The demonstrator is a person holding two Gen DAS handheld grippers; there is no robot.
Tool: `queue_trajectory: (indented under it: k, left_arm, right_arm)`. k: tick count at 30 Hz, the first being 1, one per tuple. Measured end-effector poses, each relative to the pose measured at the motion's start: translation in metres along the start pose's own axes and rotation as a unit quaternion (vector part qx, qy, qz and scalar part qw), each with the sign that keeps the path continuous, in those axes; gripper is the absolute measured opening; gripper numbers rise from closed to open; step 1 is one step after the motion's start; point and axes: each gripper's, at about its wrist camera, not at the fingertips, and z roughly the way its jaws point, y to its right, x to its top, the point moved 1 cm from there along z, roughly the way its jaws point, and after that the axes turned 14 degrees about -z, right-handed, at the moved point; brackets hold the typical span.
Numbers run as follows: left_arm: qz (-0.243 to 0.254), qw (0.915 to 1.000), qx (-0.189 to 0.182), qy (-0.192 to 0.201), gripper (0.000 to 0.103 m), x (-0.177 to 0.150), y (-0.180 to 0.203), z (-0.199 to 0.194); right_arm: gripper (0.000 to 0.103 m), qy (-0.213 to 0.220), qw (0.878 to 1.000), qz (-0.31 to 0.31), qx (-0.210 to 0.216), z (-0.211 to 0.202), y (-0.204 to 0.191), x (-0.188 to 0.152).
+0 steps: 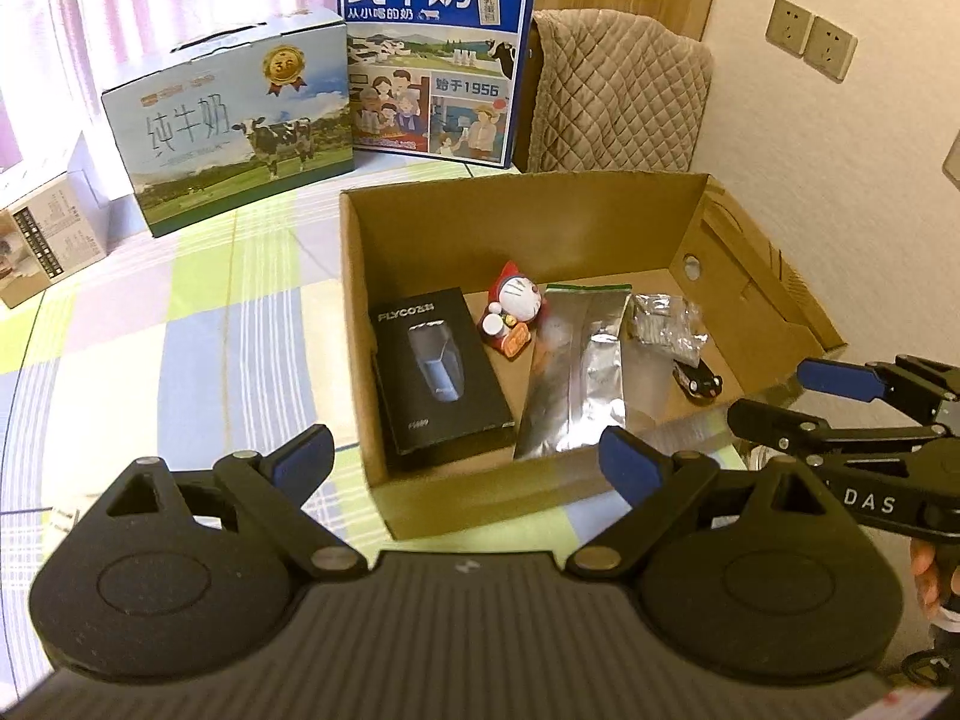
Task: Organize objects
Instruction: 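Move both tools back toward the plug adapter and cable on the table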
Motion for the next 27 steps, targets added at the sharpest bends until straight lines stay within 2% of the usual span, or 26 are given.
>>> queue_trajectory:
  k: [6, 12, 27]
  left_arm:
    - [-0.005, 1.0000, -0.004, 0.005, 0.093, -0.016, -0.020, -0.025]
    - [-0.019, 0.9998, 0.009, 0.005, 0.093, -0.032, -0.053, -0.042]
    - [-0.066, 0.9964, 0.047, -0.025, 0.093, -0.077, -0.148, -0.065]
  right_arm:
    - [0.066, 0.001, 1.000, -0.001, 0.001, -0.012, -0.024, -0.006]
    - [0.066, -0.010, 1.000, -0.004, 0.017, -0.014, -0.055, -0.012]
    - [0.066, -0.037, 0.998, -0.025, 0.052, 0.001, -0.131, -0.022]
